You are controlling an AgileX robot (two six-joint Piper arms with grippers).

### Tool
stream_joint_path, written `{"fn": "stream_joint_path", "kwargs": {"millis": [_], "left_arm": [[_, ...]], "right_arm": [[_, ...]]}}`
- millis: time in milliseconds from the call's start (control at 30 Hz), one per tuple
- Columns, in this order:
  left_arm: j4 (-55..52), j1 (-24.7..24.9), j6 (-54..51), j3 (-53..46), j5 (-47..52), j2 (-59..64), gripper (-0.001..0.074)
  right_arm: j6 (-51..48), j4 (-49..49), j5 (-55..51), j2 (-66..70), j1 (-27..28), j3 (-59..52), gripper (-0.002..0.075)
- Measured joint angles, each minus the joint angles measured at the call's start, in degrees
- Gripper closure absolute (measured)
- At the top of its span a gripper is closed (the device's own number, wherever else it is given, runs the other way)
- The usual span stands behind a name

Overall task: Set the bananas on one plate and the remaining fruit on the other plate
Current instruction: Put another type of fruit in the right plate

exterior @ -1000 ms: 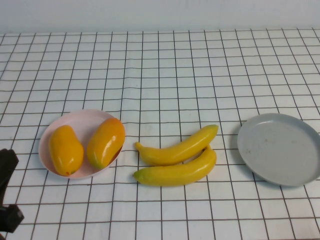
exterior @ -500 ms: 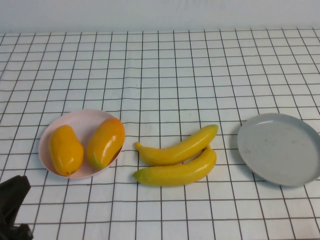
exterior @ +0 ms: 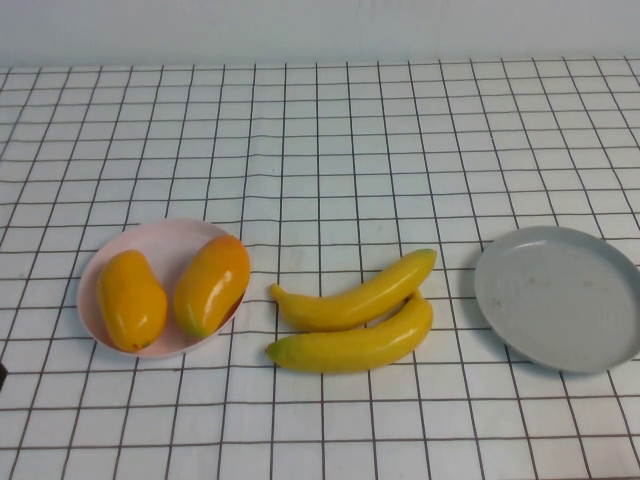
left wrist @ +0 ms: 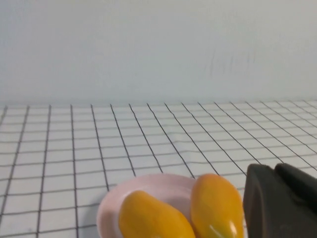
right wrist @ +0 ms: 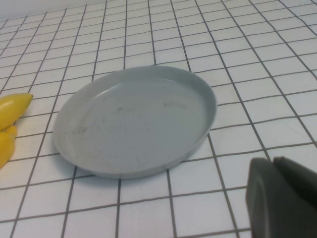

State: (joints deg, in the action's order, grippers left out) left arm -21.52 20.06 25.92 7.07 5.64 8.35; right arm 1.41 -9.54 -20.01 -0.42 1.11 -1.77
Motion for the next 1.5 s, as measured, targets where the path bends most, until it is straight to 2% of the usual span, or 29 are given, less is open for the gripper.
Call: {"fn": "stream_joint_path", "kwargs": {"millis": [167,333,433,800,1500], "left_arm": [[5.74,-9.0,-8.19,-5.81,-7.88,-4.76,0.0738],[15.44,-14.58,-18.52,-8.37,-6.57,-8.77,0.0738],[17.24,-16.36,-21.21,-8.45,-3.3,-8.88,0.0738],[18.76,-16.84,-27.63,-8.49,15.67,-8.88,0.0738],[18.84,-16.84,-28.48,-8.49,15.83,-9.0,0.0738]], "right_arm": [[0.0,0.0,0.0,0.0,0.0,0.0,0.0742],[0.0,0.0,0.0,0.0,0.0,0.0,0.0742],[0.0,0.0,0.0,0.0,0.0,0.0,0.0742],[0.0,0.0,0.0,0.0,0.0,0.0,0.0742],[0.0,0.0,0.0,0.0,0.0,0.0,0.0742]]}}
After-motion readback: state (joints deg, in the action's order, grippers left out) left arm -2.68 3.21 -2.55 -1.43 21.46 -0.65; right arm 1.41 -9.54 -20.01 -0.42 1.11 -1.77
